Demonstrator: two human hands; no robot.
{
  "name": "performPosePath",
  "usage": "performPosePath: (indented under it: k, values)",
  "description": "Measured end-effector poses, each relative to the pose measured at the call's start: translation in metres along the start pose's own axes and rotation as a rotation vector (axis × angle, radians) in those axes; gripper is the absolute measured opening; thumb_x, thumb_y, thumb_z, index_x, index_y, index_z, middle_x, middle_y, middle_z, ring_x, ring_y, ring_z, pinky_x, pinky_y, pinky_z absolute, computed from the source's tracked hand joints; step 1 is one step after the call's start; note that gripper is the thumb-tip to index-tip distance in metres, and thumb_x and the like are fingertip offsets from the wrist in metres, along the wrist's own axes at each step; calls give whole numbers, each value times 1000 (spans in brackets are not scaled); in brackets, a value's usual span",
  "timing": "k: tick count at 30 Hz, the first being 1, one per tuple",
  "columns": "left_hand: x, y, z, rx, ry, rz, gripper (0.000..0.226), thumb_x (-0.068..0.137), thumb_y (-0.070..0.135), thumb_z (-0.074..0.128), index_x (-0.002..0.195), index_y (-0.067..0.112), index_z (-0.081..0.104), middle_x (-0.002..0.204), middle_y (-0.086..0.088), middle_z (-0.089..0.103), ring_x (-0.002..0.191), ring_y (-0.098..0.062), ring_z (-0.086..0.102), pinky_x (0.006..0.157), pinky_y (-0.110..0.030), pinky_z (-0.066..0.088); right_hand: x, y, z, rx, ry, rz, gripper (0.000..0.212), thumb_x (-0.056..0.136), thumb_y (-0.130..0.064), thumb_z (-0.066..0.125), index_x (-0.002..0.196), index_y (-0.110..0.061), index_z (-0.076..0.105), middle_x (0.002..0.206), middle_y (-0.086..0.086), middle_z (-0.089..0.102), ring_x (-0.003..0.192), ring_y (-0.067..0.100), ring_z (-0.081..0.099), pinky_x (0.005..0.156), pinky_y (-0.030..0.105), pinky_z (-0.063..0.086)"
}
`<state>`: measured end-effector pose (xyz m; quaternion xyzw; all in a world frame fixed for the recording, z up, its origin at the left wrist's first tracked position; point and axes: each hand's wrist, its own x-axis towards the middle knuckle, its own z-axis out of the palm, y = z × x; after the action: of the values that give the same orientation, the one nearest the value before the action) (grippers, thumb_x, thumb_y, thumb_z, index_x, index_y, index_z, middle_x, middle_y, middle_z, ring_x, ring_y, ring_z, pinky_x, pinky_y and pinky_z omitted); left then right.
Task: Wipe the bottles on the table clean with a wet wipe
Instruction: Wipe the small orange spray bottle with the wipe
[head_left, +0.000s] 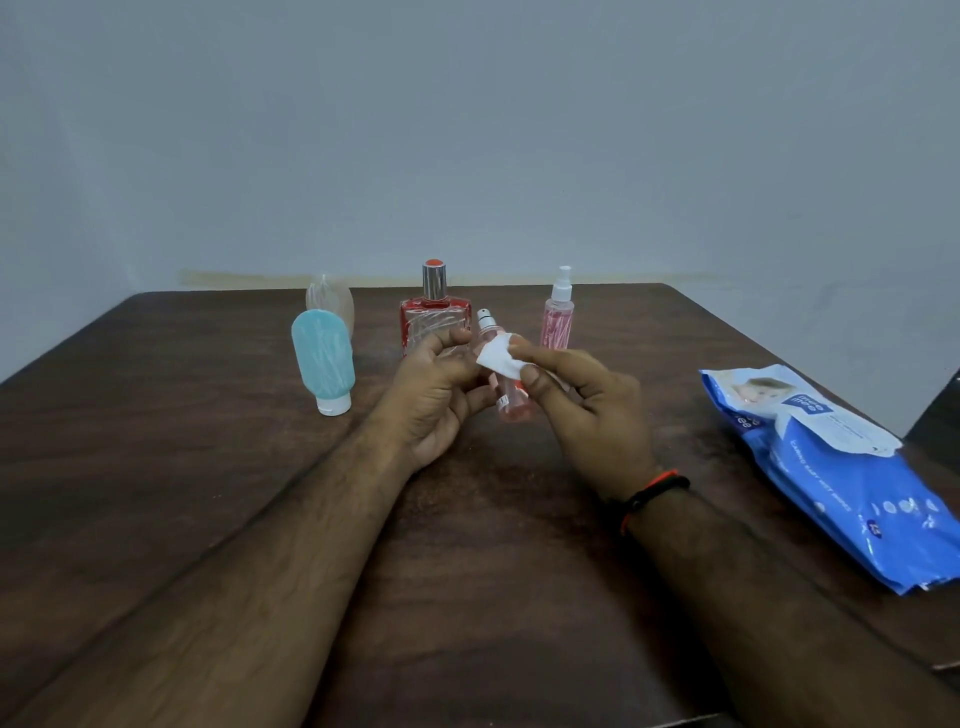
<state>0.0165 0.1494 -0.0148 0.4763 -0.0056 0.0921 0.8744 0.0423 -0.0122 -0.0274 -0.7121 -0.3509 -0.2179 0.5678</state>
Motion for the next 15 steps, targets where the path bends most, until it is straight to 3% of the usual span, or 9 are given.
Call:
performPosePath:
  k: [5,9,13,15]
  values:
    - [3,-1,0,-65,32,-9,11,91,1,58,91,12,54,91,-14,73,78,-22,71,64,-35,61,-1,-3,-3,-46,-31,-106,21,89,-7,67,108,-12,76,110,2,72,105,7,67,90,23,54]
    - [6,-2,-2,-128,34,-49,10,90,0,58,93,8,54,91,-15,70,75,-21,72,58,-34,61,-1,-5,-3,-167,-53,-275,19,85,-8,69,102,-11,78,110,1,73,101,16,63,86,22,50]
    - [5,-1,1,-103,10,-76,14,92,-1,57,104,6,54,91,-14,67,76,-21,70,66,-34,60,1,-4,0,-355,-95,-482,14,83,-9,70,93,-13,79,108,2,71,94,24,56,83,25,44]
    - [3,0,2,-77,9,-80,12,91,-2,58,98,7,55,89,-12,69,78,-20,70,69,-33,60,0,-6,0,-418,-115,-522,12,81,-10,71,90,-13,80,104,7,68,93,24,54,83,22,39]
